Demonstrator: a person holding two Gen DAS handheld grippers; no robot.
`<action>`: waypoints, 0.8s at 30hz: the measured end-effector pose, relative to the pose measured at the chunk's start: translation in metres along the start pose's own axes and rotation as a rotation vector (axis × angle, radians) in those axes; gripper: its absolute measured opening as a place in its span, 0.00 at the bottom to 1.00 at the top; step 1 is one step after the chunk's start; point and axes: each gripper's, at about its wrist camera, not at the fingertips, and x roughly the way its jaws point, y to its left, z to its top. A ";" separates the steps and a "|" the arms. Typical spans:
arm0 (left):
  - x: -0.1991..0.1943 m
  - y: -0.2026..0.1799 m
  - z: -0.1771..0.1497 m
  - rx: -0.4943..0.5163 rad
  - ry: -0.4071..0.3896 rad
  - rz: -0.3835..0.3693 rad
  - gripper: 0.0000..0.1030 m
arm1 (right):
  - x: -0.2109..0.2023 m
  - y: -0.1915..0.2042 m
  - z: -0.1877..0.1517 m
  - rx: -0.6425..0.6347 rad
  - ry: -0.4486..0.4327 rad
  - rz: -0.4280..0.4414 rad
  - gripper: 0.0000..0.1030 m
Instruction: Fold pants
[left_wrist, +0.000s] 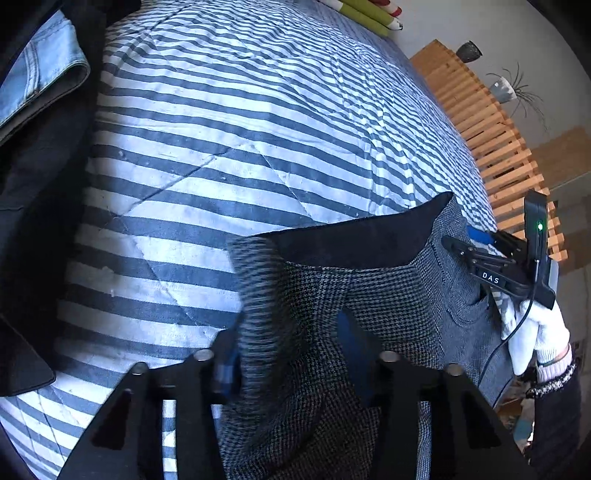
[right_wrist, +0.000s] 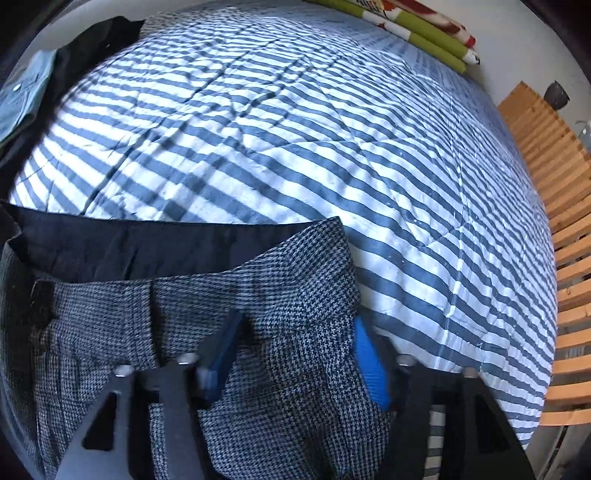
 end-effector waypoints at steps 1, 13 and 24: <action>-0.003 0.000 -0.001 0.000 -0.006 -0.007 0.22 | -0.003 0.000 -0.001 -0.002 0.000 -0.010 0.27; -0.138 -0.018 -0.025 -0.009 -0.248 -0.210 0.10 | -0.166 -0.071 -0.073 0.327 -0.332 0.201 0.10; -0.361 -0.111 -0.110 0.229 -0.538 -0.255 0.10 | -0.409 -0.046 -0.143 0.313 -0.716 0.168 0.10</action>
